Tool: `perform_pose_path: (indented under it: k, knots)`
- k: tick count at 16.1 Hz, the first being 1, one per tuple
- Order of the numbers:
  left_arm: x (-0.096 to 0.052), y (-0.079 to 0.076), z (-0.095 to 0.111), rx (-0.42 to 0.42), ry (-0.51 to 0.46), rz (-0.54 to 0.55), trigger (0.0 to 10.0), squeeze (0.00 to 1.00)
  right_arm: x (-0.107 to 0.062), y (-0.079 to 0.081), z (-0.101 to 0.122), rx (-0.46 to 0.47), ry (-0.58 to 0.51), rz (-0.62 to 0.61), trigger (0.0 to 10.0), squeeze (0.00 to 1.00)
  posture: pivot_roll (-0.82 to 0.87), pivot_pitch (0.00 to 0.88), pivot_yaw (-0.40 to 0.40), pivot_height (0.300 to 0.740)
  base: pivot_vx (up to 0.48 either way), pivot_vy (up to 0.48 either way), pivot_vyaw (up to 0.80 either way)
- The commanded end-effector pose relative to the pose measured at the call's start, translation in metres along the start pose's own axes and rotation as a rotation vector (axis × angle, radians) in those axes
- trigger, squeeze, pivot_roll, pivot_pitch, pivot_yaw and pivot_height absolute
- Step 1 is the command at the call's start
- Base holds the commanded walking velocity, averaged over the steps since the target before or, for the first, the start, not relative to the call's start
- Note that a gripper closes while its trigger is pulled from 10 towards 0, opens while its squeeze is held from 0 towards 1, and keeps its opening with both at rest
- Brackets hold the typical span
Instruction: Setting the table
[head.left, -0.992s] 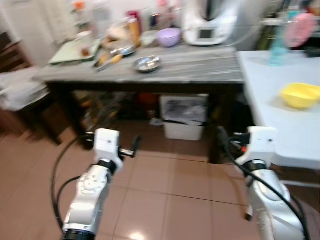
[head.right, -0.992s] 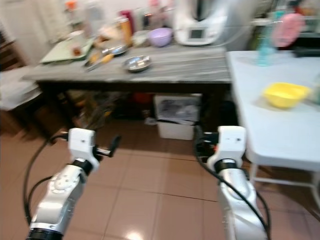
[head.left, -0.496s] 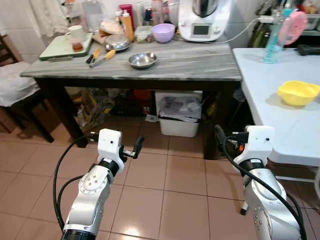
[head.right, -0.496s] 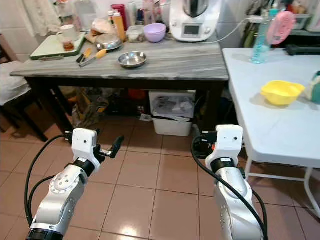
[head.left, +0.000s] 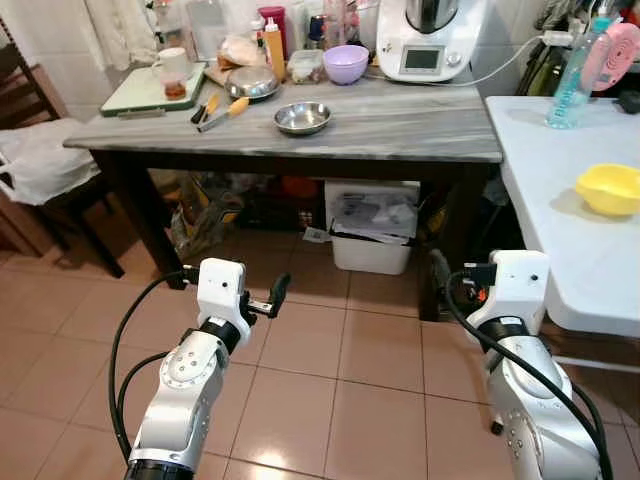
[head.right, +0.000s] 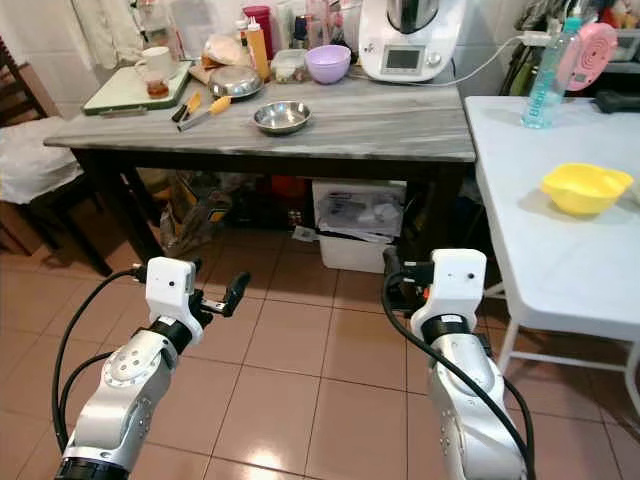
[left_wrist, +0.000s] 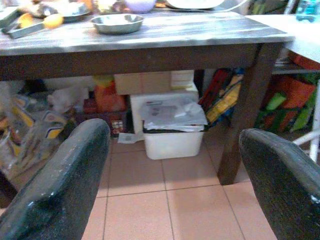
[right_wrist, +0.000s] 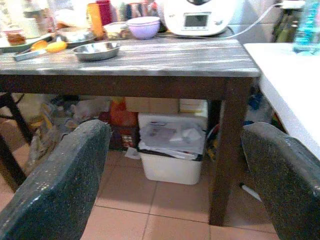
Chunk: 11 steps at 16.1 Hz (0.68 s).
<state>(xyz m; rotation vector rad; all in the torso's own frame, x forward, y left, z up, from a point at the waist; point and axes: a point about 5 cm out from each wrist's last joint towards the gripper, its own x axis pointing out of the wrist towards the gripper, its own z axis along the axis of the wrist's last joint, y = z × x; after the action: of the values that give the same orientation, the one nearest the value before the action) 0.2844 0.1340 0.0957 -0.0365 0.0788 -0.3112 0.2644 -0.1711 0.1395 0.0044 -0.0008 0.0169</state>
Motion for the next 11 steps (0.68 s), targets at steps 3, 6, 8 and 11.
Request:
perform_pose_path:
  k: [3,6,8,11]
  knots:
    - [0.0009,0.0015,0.0034,0.023,-0.006,-0.012,10.0,0.0,0.0016,0.0022,-0.0003,0.0,0.003,0.003,10.0,0.0,-0.11,0.0,0.084,0.74,0.0,0.0,-0.72]
    - [0.0009,0.0025,0.0032,0.02,-0.002,-0.013,10.0,0.0,0.0014,0.002,-0.0011,0.002,0.003,0.001,10.0,0.0,-0.11,0.0,0.085,0.74,0.0,0.0,-0.72]
    - [0.0001,0.002,0.0028,0.02,0.0,-0.017,10.0,0.0,0.0016,0.0029,-0.0011,0.004,0.002,0.002,10.0,0.0,-0.1,0.0,0.087,0.74,0.0,-0.287,-0.26]
    - [-0.0005,0.0025,0.0024,0.017,0.002,-0.018,10.0,0.0,0.0014,0.0036,-0.0014,0.005,0.001,0.004,10.0,0.0,-0.1,0.0,0.087,0.74,0.0,-0.319,0.0]
